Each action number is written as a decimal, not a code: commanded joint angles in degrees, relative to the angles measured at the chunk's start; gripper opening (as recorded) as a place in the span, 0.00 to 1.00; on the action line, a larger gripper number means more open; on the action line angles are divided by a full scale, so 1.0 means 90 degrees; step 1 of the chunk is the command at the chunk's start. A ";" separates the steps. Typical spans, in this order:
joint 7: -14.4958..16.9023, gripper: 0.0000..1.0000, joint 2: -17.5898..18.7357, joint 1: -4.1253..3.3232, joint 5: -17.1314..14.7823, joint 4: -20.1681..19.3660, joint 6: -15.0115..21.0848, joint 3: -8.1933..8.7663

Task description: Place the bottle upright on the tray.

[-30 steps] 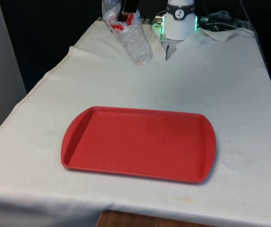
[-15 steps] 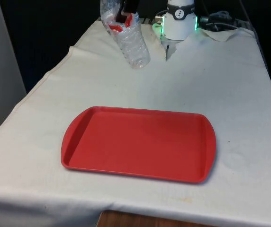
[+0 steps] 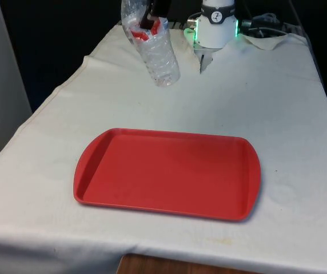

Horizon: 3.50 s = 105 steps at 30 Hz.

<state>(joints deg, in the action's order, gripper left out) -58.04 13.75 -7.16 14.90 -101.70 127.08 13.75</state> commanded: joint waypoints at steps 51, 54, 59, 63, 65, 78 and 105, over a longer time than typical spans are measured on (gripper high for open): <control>0.0038 0.00 0.0357 -0.0038 0.0299 -0.0057 0.1369 -0.0127; 0.0032 0.00 0.0369 -0.0045 0.0318 -0.0083 0.1451 -0.0127; 0.0019 0.00 0.0427 -0.0070 0.0382 -0.0134 0.1674 -0.0121; 0.0000 0.00 0.0446 -0.0083 0.0433 -0.0172 0.1776 -0.0121; -0.0013 0.00 0.0477 -0.0089 0.0452 -0.0210 0.1878 -0.0127; 0.0051 0.00 0.0573 -0.0038 0.0299 -0.0363 0.2254 -0.0178; -0.0019 0.00 0.0745 -0.0115 0.0656 -0.0439 0.2718 -0.0140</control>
<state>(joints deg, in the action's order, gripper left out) -57.64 20.28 -7.91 20.51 -105.77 150.86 12.03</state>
